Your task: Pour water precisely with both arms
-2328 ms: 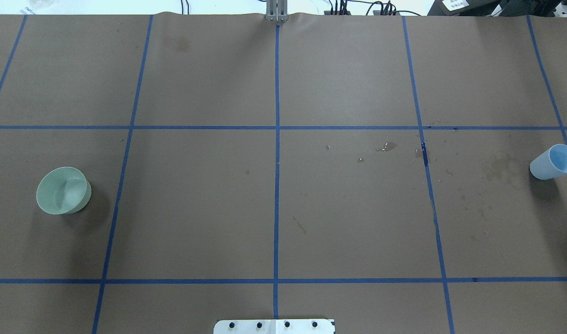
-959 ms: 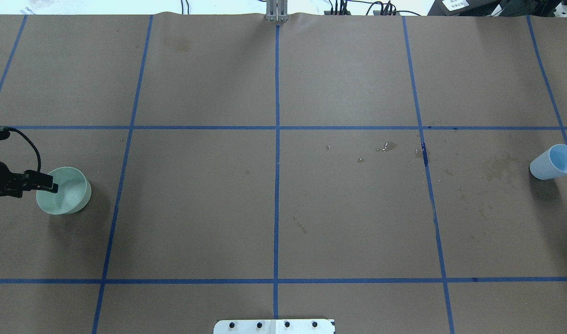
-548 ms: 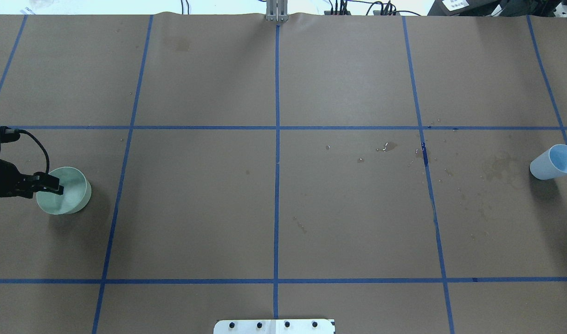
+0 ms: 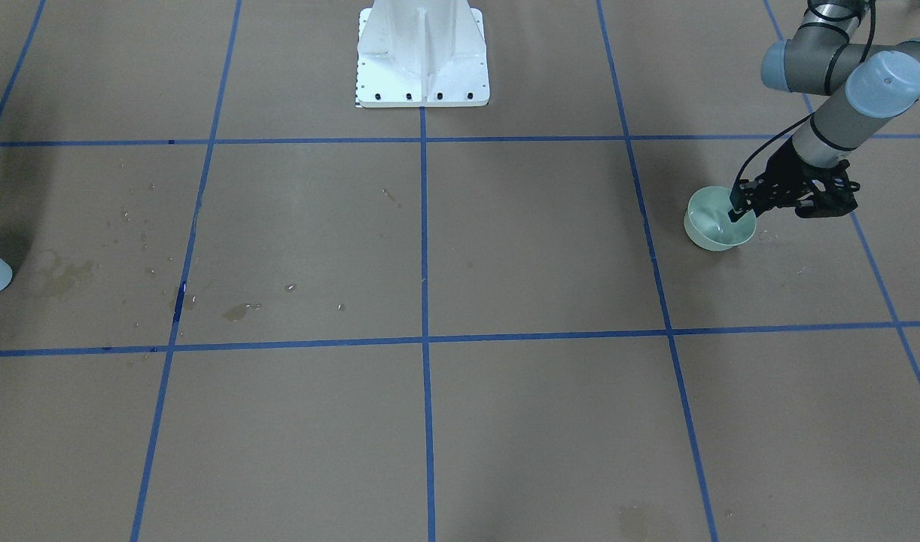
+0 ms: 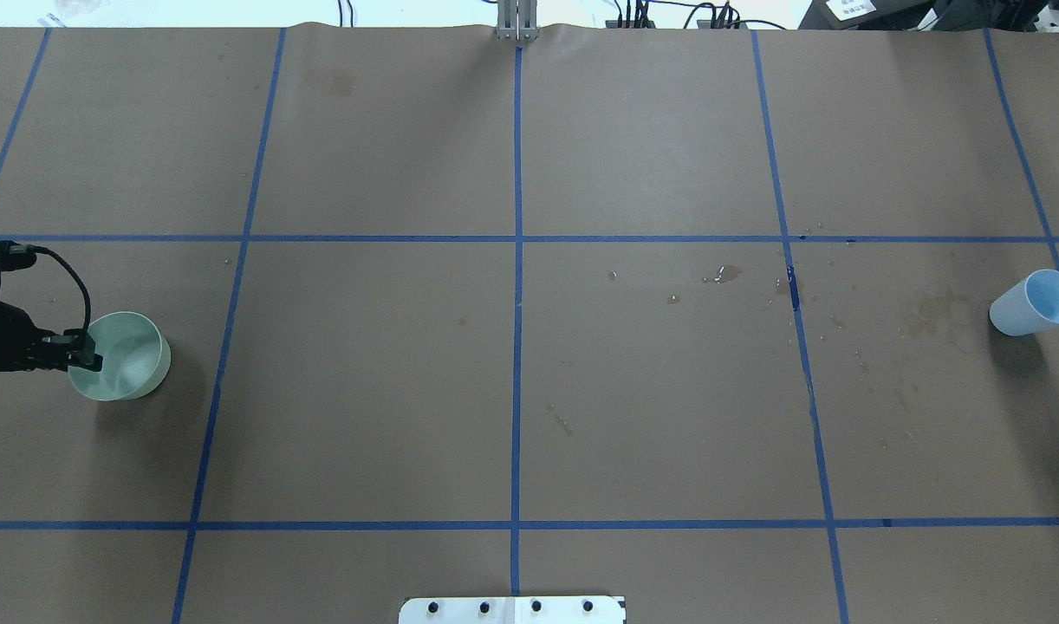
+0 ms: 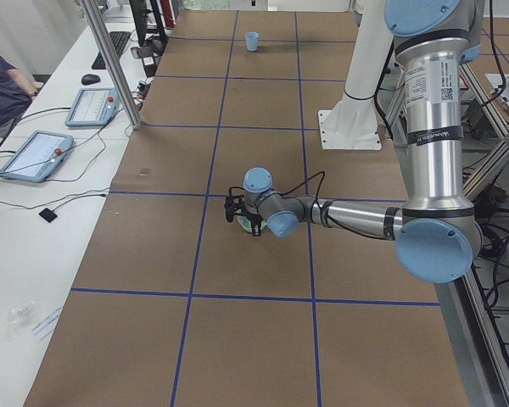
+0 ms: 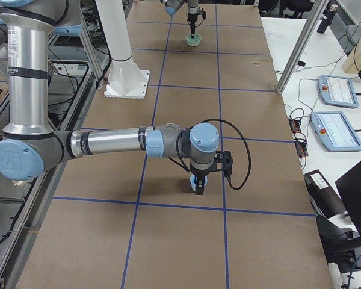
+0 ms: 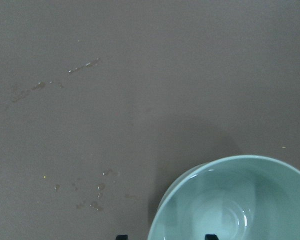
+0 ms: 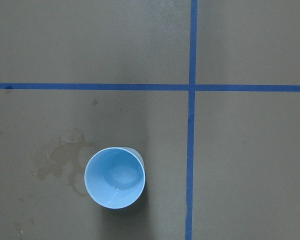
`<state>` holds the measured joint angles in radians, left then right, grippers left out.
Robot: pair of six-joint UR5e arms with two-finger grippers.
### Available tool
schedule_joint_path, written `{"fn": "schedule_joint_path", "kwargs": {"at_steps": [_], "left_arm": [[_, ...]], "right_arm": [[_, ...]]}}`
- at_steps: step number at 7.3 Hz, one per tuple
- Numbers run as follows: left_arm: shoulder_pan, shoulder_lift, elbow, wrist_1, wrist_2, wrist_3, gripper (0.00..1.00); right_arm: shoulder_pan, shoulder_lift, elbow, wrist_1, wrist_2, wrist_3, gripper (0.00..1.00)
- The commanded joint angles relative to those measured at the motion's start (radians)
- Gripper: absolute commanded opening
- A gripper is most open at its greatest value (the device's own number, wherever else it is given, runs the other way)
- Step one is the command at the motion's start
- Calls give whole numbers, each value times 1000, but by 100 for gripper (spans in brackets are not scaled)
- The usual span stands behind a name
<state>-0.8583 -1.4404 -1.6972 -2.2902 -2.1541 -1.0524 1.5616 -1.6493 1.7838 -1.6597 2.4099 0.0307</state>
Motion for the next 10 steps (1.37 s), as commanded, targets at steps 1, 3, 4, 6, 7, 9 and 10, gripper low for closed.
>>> {"fn": "schedule_joint_path", "kwargs": {"at_steps": [1, 3, 4, 6, 7, 9, 10], "left_arm": [[-1, 3, -1, 3, -10, -9, 0], [-40, 0, -31, 35, -118, -11, 0], [-135, -44, -56, 114, -203, -9, 0], [-185, -231, -154, 432, -242, -11, 0], [-180, -365, -165, 583, -236, -49, 0], [-54, -593, -133, 698, -157, -240, 0], [29, -735, -37, 696, -104, -364, 0]], "right_arm": [[0, 0, -3, -2, 3, 0, 99], [0, 2, 0, 3, -12, -2, 99], [0, 0, 0, 3, -17, -2, 99], [0, -9, -1, 9, -20, -2, 99], [0, -10, 8, 9, -20, 2, 99], [0, -7, 8, 9, -28, 5, 99], [0, 0, 8, 9, -38, 6, 100]]}}
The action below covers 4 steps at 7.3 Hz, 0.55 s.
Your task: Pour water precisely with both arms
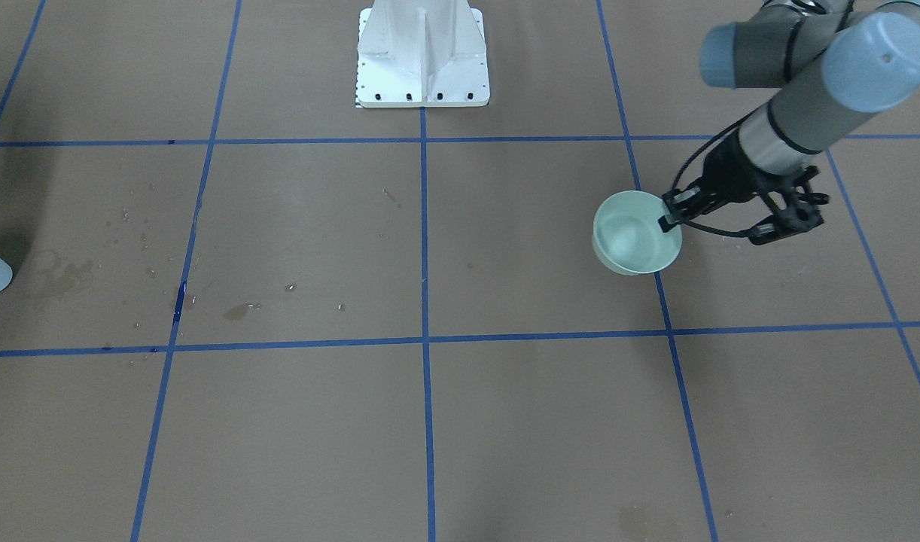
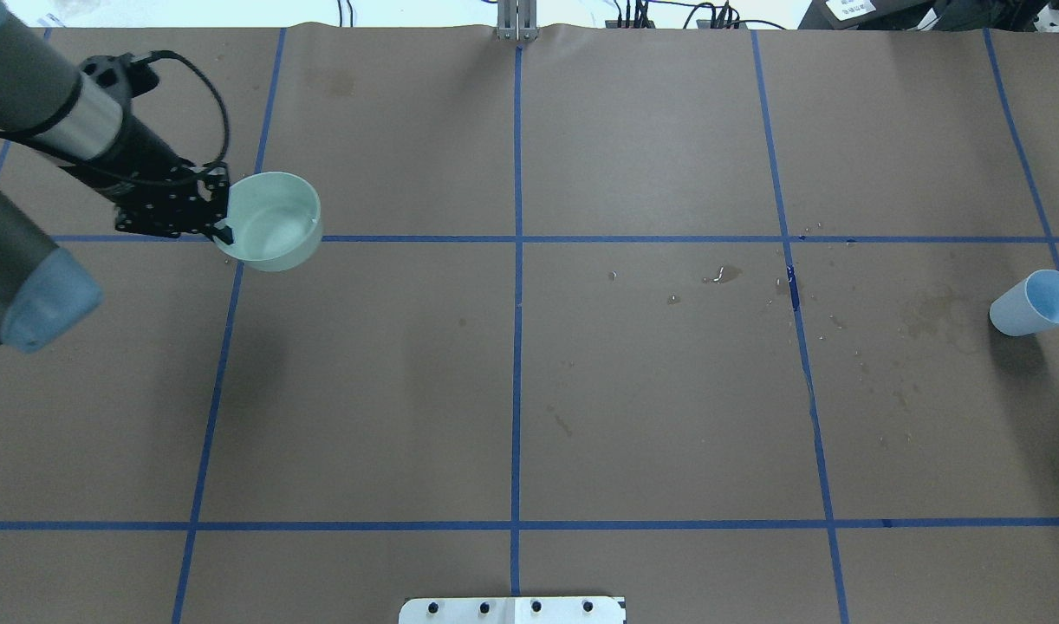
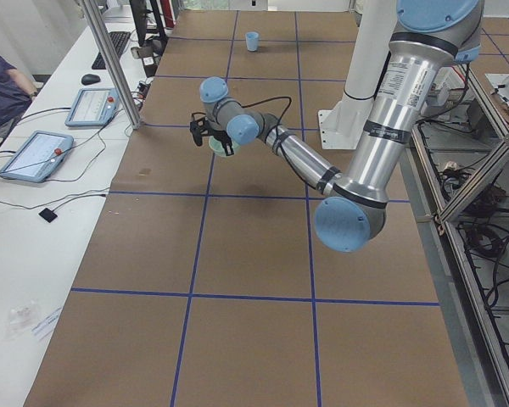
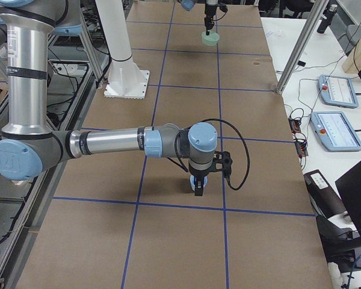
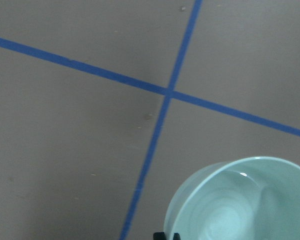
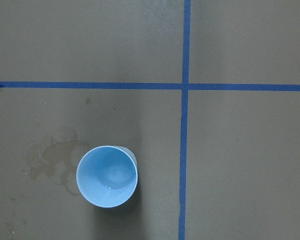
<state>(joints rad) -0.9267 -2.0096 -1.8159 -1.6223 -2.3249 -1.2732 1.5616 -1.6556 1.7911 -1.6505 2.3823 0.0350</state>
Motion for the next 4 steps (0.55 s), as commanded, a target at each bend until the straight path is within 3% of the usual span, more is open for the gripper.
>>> {"fn": "schedule_joint_path", "kwargs": {"at_steps": [1, 2, 3, 4], "left_arm": [[161, -295, 184, 21, 114, -234, 0], [233, -351, 252, 6, 168, -285, 0], [286, -363, 307, -93, 268, -335, 0], [320, -367, 375, -185, 286, -398, 0]], "right_arm": [[0, 10, 2, 0, -11, 2, 99], [0, 19, 2, -5, -5, 11, 99], [-2, 25, 2, -3, -3, 66, 99], [-2, 25, 7, -3, 1, 72, 99]]}}
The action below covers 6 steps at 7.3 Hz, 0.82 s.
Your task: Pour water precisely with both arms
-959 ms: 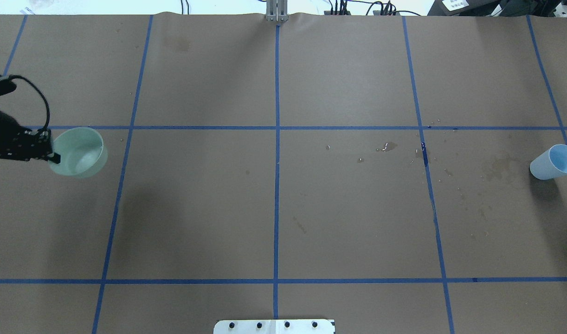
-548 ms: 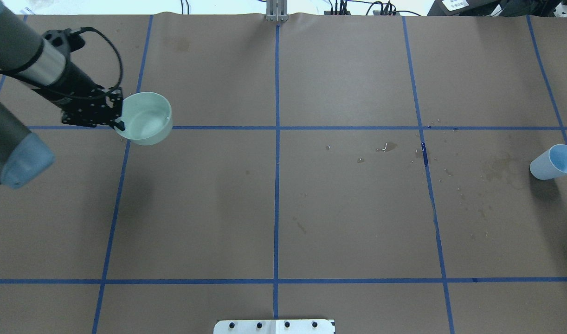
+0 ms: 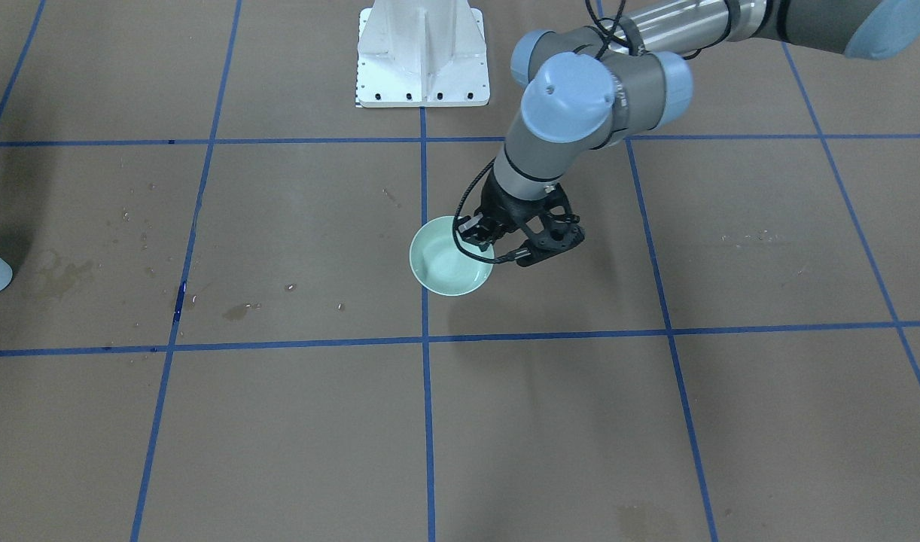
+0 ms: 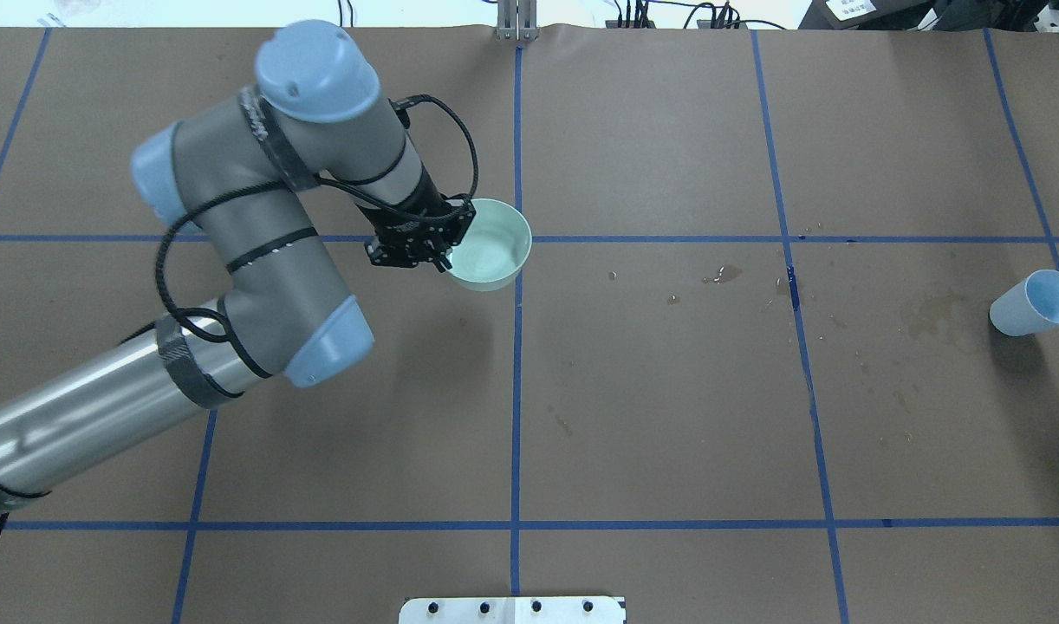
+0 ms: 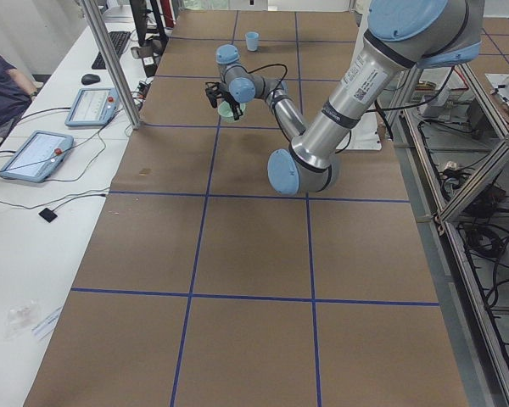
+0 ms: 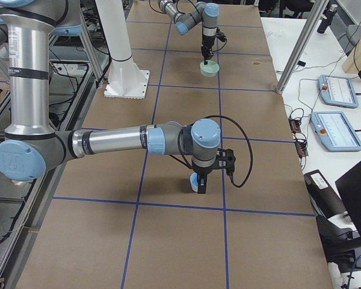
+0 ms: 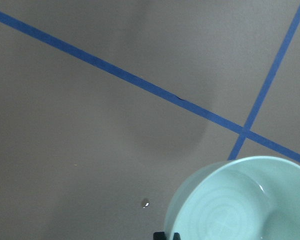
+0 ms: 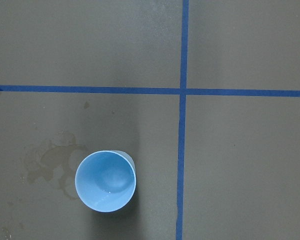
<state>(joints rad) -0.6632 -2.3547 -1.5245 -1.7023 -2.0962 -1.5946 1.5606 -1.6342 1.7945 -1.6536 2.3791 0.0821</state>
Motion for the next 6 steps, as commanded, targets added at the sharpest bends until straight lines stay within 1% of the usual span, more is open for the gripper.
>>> {"fn": "schedule_joint_path", "kwargs": {"at_steps": [1, 2, 4, 5, 6], "left_arm": [[82, -24, 113, -118, 70, -88, 0], [92, -37, 145, -125, 103, -87, 0], [99, -43, 155, -125, 104, -81, 0], [96, -40, 155, -132, 104, -74, 58], [96, -37, 152, -137, 105, -56, 100]], "right_arm": [[-1, 4, 6, 0, 5, 25, 99], [-1, 4, 6, -2, 6, 25, 99], [-1, 2, 9, -3, 6, 25, 99], [-1, 2, 9, -3, 6, 25, 99], [-1, 2, 9, -3, 6, 25, 99]]}}
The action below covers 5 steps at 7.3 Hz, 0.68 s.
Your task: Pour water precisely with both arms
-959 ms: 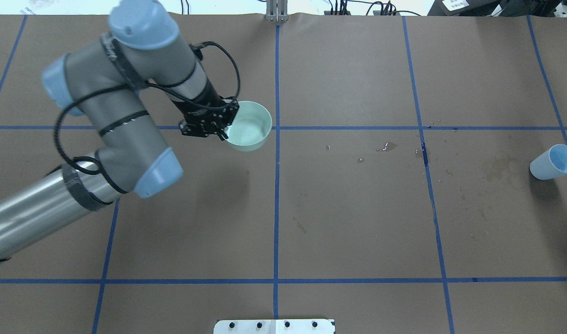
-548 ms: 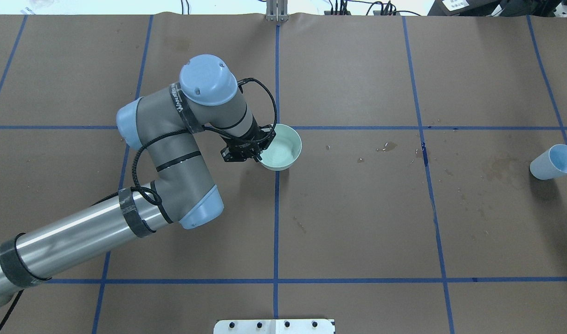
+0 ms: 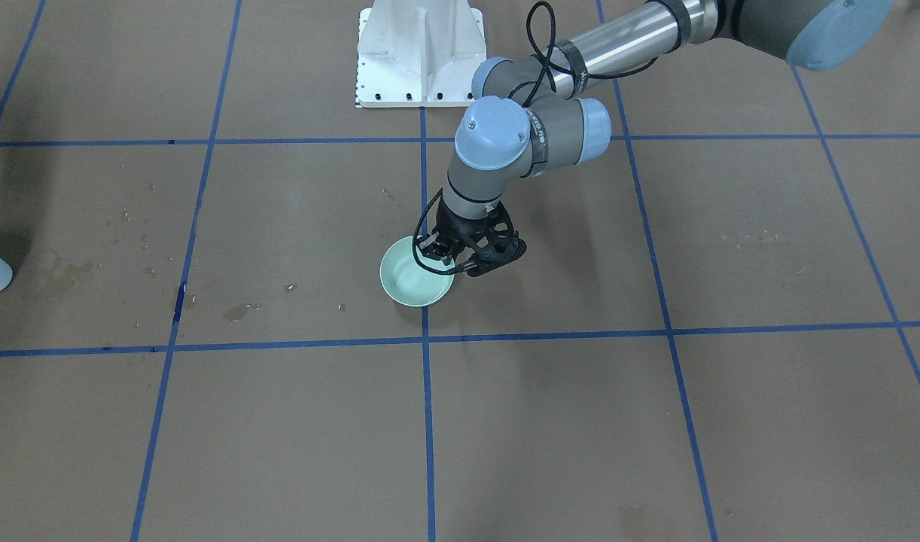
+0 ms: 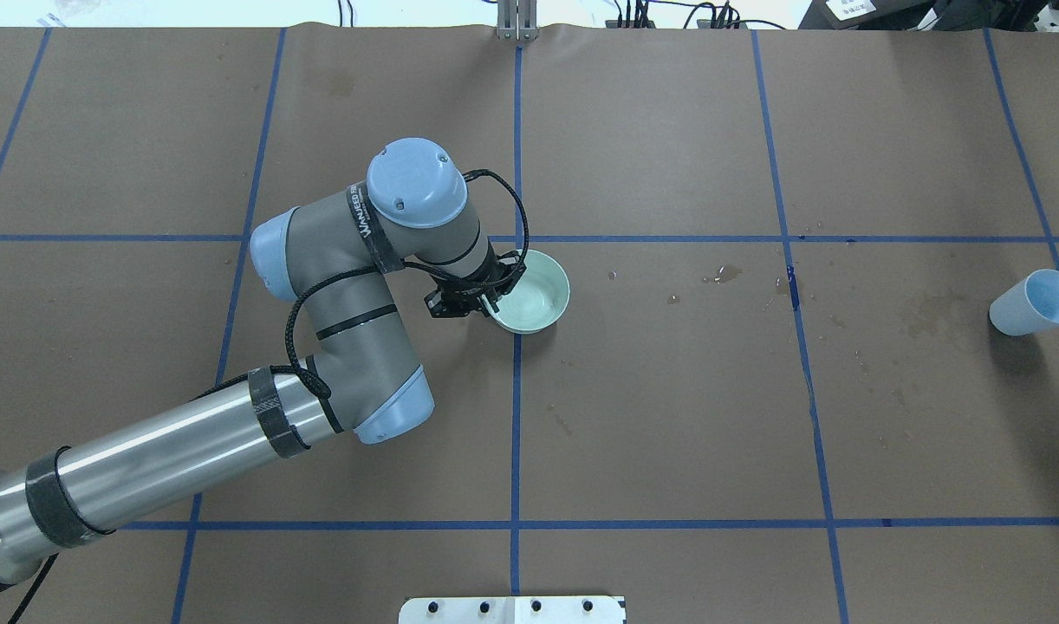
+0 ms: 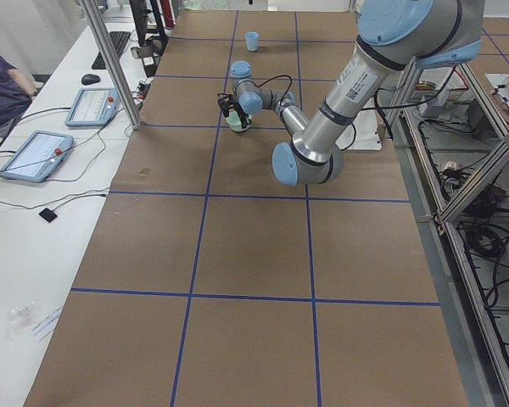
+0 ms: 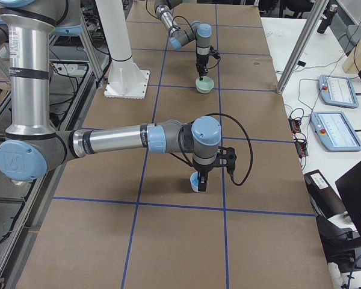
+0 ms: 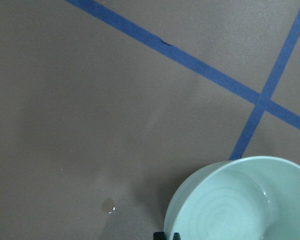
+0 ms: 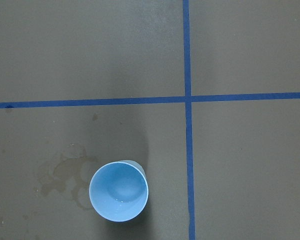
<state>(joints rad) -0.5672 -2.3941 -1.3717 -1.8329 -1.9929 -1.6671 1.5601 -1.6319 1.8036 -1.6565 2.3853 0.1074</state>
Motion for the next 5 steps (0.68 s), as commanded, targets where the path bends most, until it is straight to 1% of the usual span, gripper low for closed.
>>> {"fn": "schedule_joint_path", "kwargs": {"at_steps": [1, 2, 3, 4, 5], "left_arm": [[-2, 4, -3, -6, 3, 20, 100], [-9, 4, -30, -6, 0, 39, 100], [-58, 9, -97, 35, -32, 46, 100], [-144, 36, -183, 167, -106, 90, 100], [-170, 65, -282, 311, -118, 216, 100]], "right_arm": [[0, 0, 0, 0, -1, 0, 99], [0, -2, 0, 0, -9, -1, 100], [-3, -5, 11, 0, -17, -27, 99], [-14, -34, 61, 0, -59, -47, 99], [-52, -69, 122, 6, -110, -58, 99]]}}
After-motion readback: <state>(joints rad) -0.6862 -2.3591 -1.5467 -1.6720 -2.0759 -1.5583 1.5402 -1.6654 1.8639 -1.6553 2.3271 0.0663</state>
